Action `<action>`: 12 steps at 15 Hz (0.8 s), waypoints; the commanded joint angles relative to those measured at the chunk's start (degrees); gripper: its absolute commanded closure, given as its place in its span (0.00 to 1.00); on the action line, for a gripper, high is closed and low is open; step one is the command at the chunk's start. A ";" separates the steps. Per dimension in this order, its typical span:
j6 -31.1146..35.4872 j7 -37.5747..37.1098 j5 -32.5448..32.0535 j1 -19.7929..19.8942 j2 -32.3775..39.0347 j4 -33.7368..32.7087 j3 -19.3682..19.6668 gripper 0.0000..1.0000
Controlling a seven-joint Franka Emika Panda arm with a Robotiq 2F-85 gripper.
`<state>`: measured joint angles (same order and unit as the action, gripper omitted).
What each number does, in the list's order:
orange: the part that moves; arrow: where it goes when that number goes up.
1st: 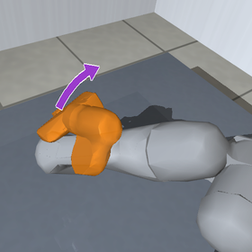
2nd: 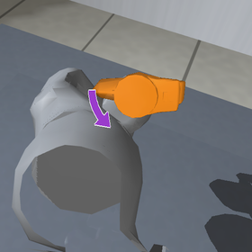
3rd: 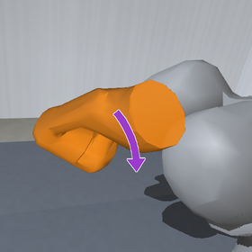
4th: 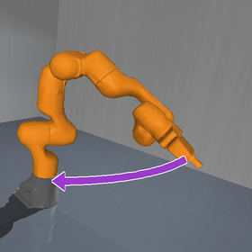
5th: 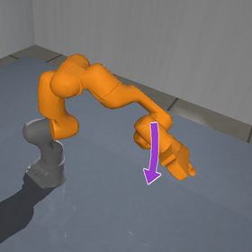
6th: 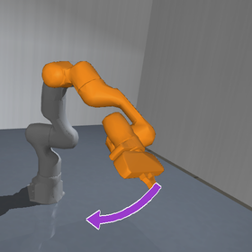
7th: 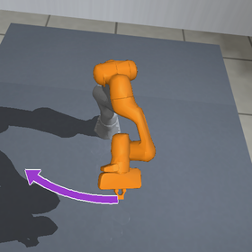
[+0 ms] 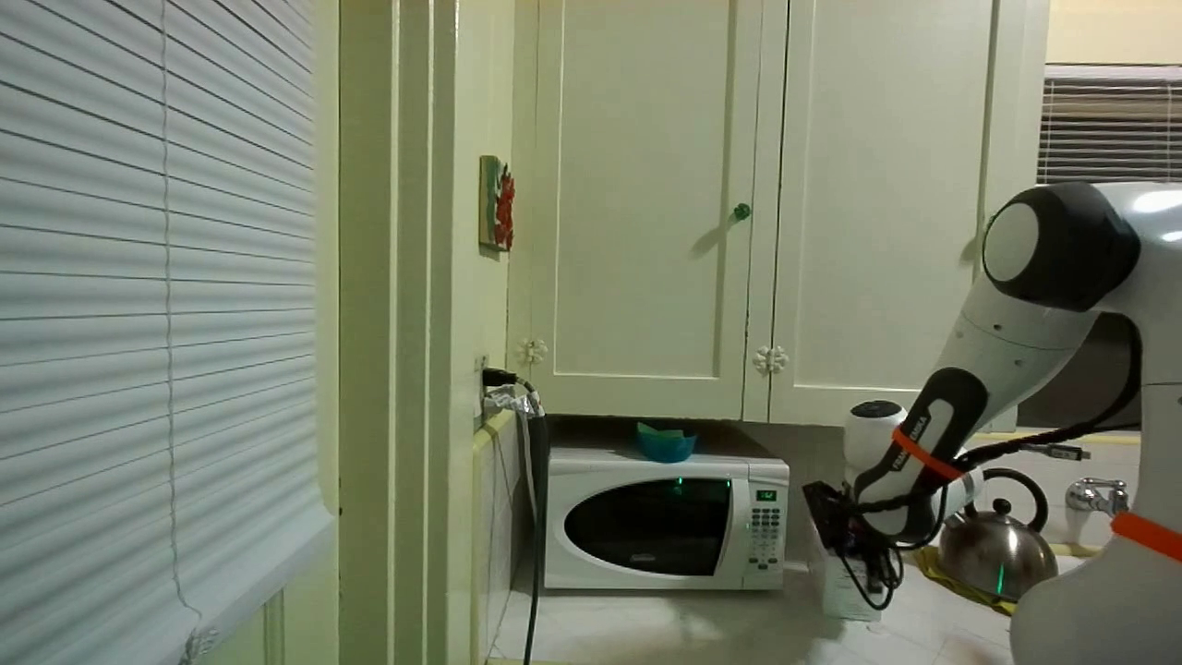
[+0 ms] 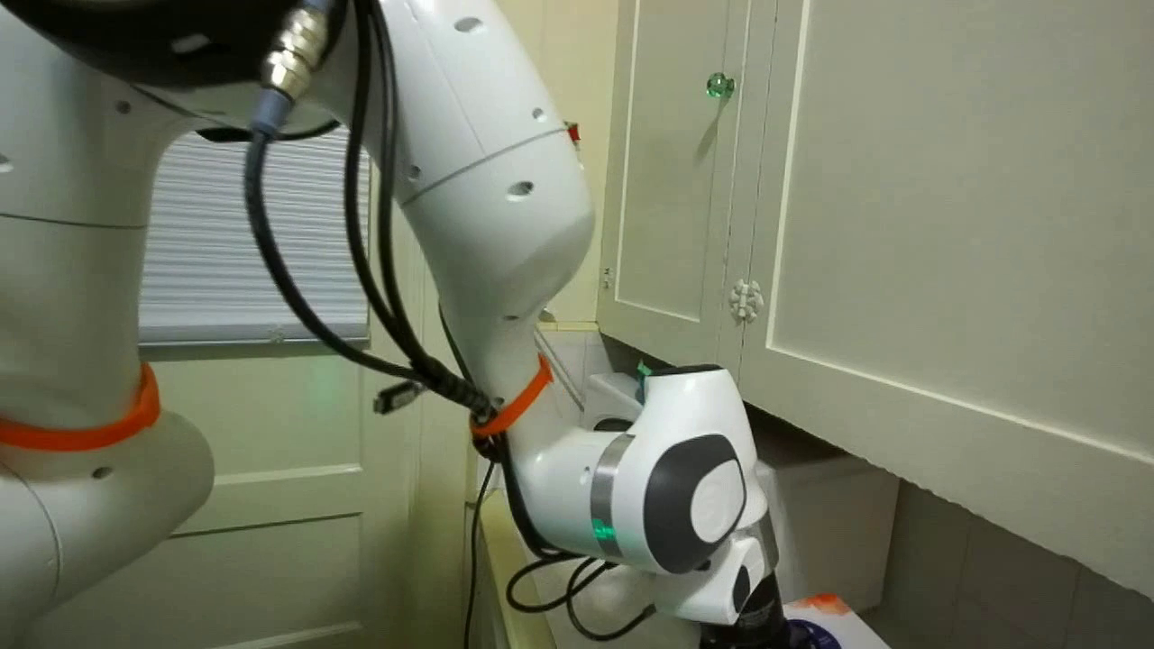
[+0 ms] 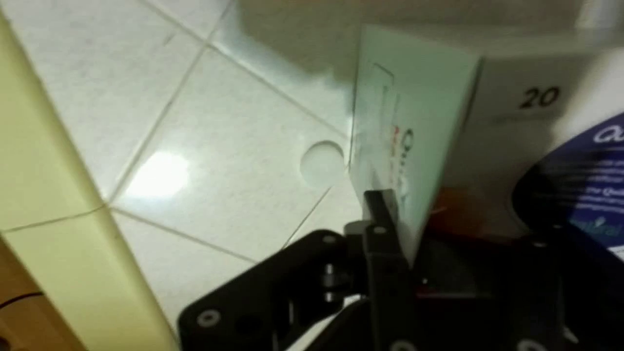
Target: Move the box and then open the cabinet door
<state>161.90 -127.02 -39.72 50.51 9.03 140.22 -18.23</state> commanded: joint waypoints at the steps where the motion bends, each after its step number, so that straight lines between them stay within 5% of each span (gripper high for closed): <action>1: 0.53 9.00 4.30 -1.41 -12.07 12.25 2.97 1.00; 6: 4.54 24.95 6.75 -4.83 -21.41 22.96 6.49 1.00; 7: 4.91 27.05 5.68 -6.34 -16.56 18.12 7.45 1.00; 12: 12.15 44.53 15.27 -15.42 -13.97 18.42 11.05 1.00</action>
<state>169.49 -91.81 -31.15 40.86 -6.91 158.64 -9.61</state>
